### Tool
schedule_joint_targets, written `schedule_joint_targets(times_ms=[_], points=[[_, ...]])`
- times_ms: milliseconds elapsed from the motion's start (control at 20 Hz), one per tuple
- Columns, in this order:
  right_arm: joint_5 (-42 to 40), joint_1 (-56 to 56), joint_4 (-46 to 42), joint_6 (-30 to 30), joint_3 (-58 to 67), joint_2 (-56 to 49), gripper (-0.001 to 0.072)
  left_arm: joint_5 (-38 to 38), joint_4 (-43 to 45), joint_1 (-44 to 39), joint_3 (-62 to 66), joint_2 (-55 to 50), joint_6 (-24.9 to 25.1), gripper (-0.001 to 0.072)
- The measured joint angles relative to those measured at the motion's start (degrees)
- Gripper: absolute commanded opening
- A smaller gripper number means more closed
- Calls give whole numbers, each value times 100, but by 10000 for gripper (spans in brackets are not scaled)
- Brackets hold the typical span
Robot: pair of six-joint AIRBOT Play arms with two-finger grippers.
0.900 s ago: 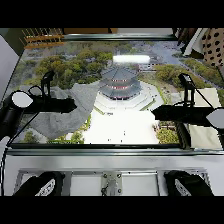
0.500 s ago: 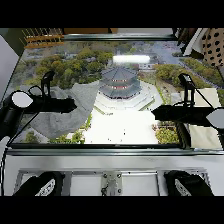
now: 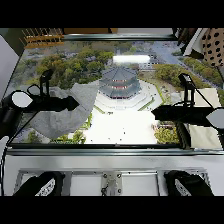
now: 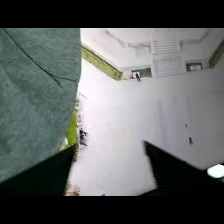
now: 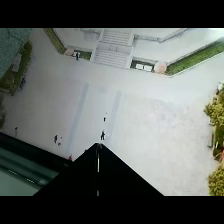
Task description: Fold the clothes and pants, and hang the long-sleeved shirts on hangers.
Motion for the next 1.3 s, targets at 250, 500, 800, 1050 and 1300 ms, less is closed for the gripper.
schedule_joint_targets(times_ms=[250,500,800,1050,1300], points=[[0,0,0,0,0,0,34,446,1298,678,151,-505,35,705],[0,0,2,0,0,0,34,728,1727,1318,52,-1606,9,704],[0,0,2,0,0,0,34,470,1803,1486,382,-2500,-219,7],[-2,0,2,0,0,-4,33,24,645,1064,518,-1987,42,7],[-24,0,208,20,0,-2,28,-166,-435,-623,538,-1134,92,7]])
